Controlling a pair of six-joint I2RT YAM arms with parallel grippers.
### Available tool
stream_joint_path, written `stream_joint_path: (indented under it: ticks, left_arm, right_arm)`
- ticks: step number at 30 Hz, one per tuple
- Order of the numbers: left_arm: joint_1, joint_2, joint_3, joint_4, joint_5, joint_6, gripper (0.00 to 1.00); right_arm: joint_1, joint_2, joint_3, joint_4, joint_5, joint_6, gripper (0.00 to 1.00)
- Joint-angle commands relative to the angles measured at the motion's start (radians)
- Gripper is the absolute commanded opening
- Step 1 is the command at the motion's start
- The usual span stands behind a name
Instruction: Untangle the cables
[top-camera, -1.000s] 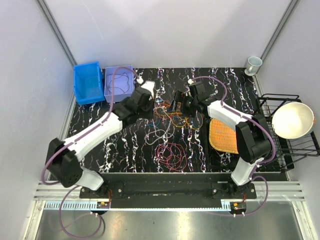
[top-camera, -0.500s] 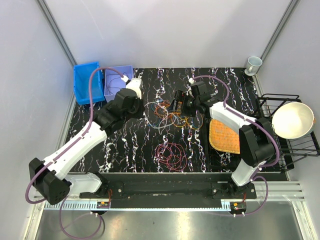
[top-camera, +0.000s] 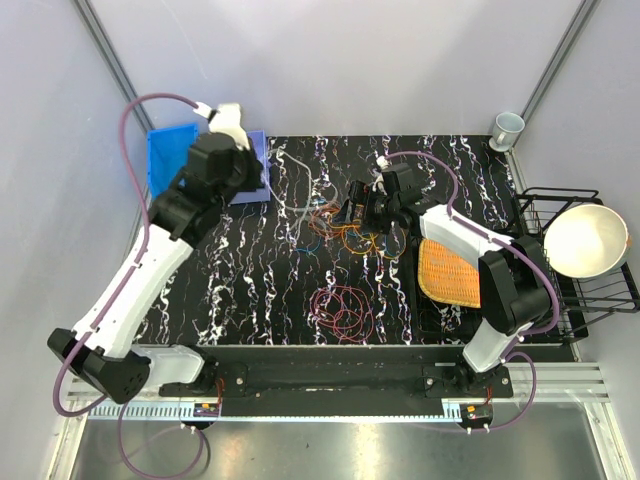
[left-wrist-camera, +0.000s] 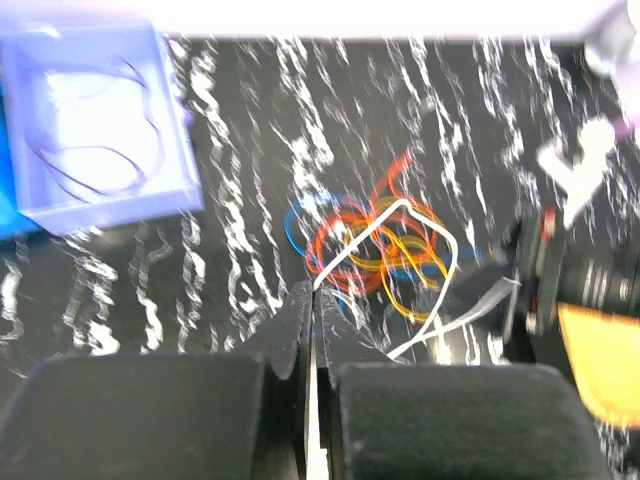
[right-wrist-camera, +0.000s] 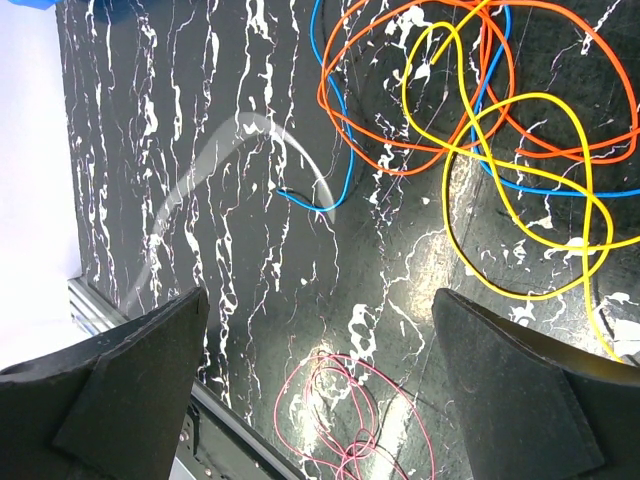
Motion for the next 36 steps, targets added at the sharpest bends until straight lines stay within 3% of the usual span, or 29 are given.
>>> stream_joint_path:
  ticks: [1, 8, 16, 21, 30, 36]
  left_arm:
    - [0.086, 0.039, 0.109, 0.002, -0.003, 0.025, 0.0]
    - [0.258, 0.129, 0.285, 0.005, 0.027, -0.005, 0.0]
    - [0.385, 0.244, 0.51, 0.012, -0.094, 0.018, 0.0]
    - [0.502, 0.295, 0.586, 0.035, -0.095, -0.005, 0.0]
    - [0.7, 0.424, 0.661, 0.113, 0.016, -0.106, 0.0]
    - [0.74, 0.514, 0.767, 0.121, 0.037, -0.095, 0.0]
  right_arm:
    - [-0.004, -0.046, -0.008, 0.04, -0.019, -0.007, 1.0]
    - [-0.006, -0.056, -0.013, 0.045, -0.021, -0.009, 1.0]
    - [-0.004, -0.066, -0.018, 0.045, -0.042, -0.001, 1.0]
    - [-0.004, -0.059, -0.019, 0.046, -0.056, 0.007, 1.0]
    - [-0.004, -0.023, -0.021, 0.059, -0.088, 0.019, 1.0]
    - [-0.004, 0.001, -0.016, 0.062, -0.088, 0.019, 1.0]
